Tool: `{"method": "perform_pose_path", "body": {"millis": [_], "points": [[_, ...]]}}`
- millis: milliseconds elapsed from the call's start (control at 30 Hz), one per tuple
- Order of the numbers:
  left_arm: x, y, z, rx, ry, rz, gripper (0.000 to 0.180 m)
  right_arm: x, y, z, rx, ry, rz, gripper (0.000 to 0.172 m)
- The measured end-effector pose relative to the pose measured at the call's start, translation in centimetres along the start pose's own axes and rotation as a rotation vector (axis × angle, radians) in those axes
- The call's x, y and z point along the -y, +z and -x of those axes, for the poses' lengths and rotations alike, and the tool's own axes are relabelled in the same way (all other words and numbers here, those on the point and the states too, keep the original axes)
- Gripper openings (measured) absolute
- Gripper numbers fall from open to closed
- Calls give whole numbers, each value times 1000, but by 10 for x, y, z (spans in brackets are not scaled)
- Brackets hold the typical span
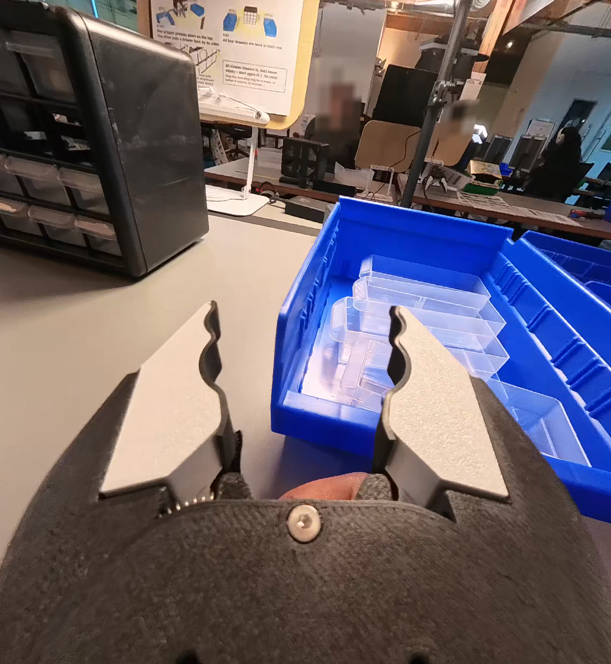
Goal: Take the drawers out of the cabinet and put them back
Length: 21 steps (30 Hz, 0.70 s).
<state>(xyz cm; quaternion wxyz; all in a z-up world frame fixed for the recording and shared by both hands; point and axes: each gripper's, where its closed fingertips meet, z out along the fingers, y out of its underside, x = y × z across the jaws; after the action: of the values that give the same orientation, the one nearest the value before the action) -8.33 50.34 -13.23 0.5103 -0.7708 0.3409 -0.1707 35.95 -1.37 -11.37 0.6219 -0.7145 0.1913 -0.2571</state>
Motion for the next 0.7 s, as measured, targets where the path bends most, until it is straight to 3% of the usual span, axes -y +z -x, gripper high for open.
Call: {"method": "perform_pose_path", "body": {"millis": [167,267,400,500,567,700], "points": [[-10,14,3,26,2,8,51,-6,7,4,20,-3,48,101],[-13,19,5,38,2,-8,34,-4,9,5,7,-14,39,93],[-13,20,7,54,21,-44,6,-2,13,3,-45,-33,29,58],[-12,20,7,58,39,-65,5,-3,14,1,-74,-46,37,17],[-12,18,5,49,47,-70,4,-5,15,3,-70,-60,52,7],[-14,13,-3,25,78,-75,4,-6,16,0,-113,-68,65,4]]}}
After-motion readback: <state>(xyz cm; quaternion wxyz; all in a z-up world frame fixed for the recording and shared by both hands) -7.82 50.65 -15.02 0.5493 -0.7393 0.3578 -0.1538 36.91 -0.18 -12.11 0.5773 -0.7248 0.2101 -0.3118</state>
